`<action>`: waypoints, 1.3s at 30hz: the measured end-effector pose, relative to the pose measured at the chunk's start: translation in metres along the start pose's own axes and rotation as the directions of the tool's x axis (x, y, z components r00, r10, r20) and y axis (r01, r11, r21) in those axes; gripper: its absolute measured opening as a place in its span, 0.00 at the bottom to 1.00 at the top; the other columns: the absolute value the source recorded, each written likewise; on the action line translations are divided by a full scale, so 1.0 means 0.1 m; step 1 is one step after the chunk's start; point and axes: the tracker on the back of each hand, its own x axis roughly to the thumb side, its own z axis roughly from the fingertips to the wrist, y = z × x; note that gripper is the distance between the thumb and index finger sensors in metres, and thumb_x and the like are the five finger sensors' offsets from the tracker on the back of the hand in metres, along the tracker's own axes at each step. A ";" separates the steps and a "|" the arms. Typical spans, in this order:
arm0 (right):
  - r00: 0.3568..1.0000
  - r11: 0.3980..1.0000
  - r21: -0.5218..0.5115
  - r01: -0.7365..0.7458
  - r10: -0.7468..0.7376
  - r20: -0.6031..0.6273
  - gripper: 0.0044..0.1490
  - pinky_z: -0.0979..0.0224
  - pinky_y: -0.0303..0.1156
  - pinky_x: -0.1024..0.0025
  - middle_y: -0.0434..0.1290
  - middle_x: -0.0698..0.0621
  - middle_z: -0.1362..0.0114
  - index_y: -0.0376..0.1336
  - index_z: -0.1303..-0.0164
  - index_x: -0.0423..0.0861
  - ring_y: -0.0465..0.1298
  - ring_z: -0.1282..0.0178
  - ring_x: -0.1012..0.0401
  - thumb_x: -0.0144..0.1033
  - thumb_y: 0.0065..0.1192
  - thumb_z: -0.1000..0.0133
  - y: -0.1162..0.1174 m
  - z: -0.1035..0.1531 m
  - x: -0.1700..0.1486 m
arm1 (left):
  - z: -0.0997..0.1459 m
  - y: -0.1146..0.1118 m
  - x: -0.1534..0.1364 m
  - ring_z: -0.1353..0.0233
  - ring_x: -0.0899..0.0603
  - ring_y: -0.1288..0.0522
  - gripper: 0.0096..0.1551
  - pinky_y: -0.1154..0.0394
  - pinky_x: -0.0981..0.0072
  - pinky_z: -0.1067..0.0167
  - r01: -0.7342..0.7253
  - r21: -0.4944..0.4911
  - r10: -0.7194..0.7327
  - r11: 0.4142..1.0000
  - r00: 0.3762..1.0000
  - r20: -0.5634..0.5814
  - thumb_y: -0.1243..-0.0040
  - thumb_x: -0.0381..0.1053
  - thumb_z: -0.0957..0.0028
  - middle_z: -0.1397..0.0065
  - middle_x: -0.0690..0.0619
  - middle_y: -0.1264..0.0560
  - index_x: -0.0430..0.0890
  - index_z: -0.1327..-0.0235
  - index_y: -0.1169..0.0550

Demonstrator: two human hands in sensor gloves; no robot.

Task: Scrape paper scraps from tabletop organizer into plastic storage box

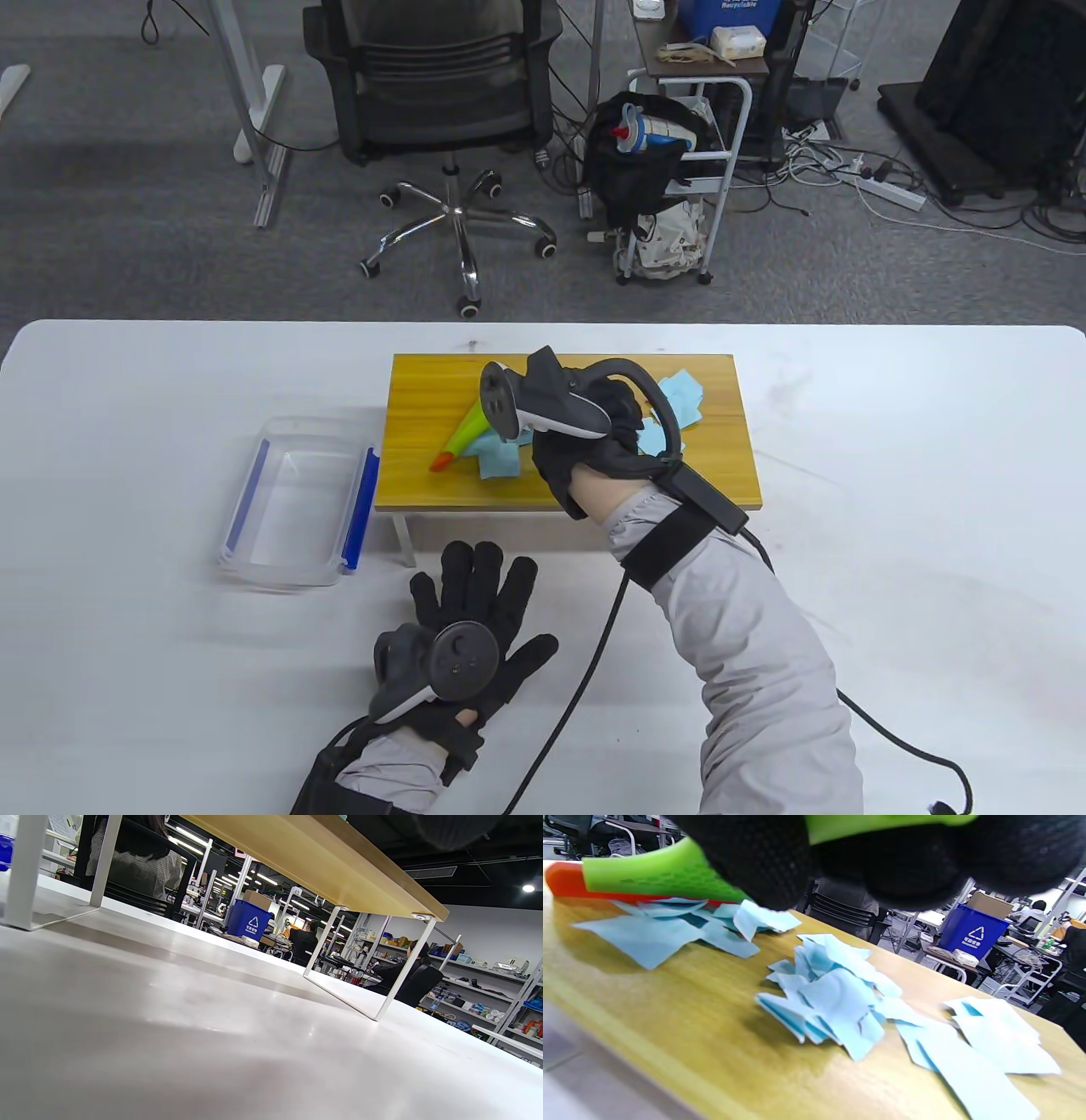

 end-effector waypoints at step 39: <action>0.982 0.974 -0.123 -0.189 0.186 -0.035 0.37 0.42 0.74 0.38 0.73 0.45 0.36 0.62 0.32 0.49 0.80 0.48 0.45 0.28 0.77 0.52 -0.18 0.00 -0.31 | 0.00 0.00 0.00 0.14 0.27 0.68 0.49 0.65 0.18 0.32 -0.014 -0.005 0.014 1.000 1.000 -0.005 0.58 0.78 0.43 0.11 0.42 0.65 0.61 0.17 0.60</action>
